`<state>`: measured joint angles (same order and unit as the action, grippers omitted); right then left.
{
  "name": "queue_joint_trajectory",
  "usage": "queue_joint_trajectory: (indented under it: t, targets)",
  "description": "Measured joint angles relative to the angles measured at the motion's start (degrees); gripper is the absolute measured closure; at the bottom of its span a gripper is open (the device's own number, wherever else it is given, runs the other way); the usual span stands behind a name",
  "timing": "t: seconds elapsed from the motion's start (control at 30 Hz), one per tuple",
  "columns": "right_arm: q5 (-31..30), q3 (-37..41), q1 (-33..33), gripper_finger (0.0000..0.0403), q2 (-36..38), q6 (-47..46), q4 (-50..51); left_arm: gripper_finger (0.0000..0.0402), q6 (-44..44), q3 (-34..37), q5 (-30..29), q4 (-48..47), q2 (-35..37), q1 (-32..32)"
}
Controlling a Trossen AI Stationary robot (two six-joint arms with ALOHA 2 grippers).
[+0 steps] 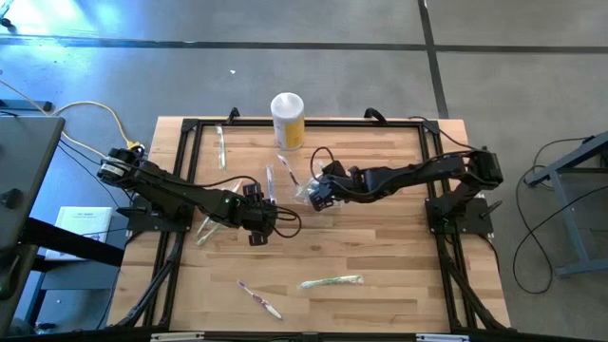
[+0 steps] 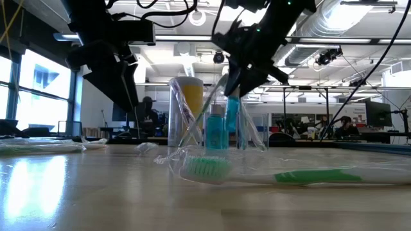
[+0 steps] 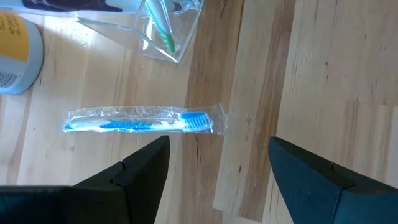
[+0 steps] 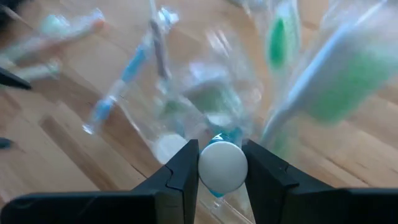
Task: Pick & Place toothbrushing station
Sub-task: Put the mouthwash into the middle section of the transparent organizer, then put the green toothbrush into the right section of the transparent organizer
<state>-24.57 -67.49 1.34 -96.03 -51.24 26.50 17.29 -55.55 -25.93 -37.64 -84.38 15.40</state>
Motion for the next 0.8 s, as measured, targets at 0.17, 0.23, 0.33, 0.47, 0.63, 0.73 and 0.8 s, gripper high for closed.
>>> queue_joint_trajectory:
  t: [0.17,0.23,0.33,0.47,0.63,0.73,0.8]
  targets:
    - [0.87,-0.06,-0.3,0.0307,-1.17,-0.2,-0.46,0.0137,0.15,-0.02,0.08,-0.19,0.0,0.0]
    - [1.12,0.14,-0.39,0.0307,-1.27,-0.17,0.2,0.0137,0.15,-0.02,0.41,-0.25,0.0,0.0]
    - [2.08,-0.04,-0.43,0.0297,-1.85,-0.15,-0.32,0.0137,0.15,-0.02,0.91,-0.23,0.0,0.0]
    - [3.24,0.03,-0.68,0.0266,-1.88,-0.71,-0.23,0.0137,0.15,-0.02,1.0,-0.25,0.0,0.0]
    - [3.51,0.03,-0.68,0.0233,-1.88,-1.45,-0.19,0.0137,0.16,-0.02,0.98,-0.23,0.0,0.0]
    - [3.53,0.03,-0.66,0.0221,-1.88,-1.46,-0.22,0.0137,0.15,-0.02,0.96,-0.25,0.0,-0.01]
    - [3.53,0.03,-0.68,0.0219,-1.88,-1.46,-0.49,0.0137,0.15,-0.02,0.97,-0.27,0.0,0.0]
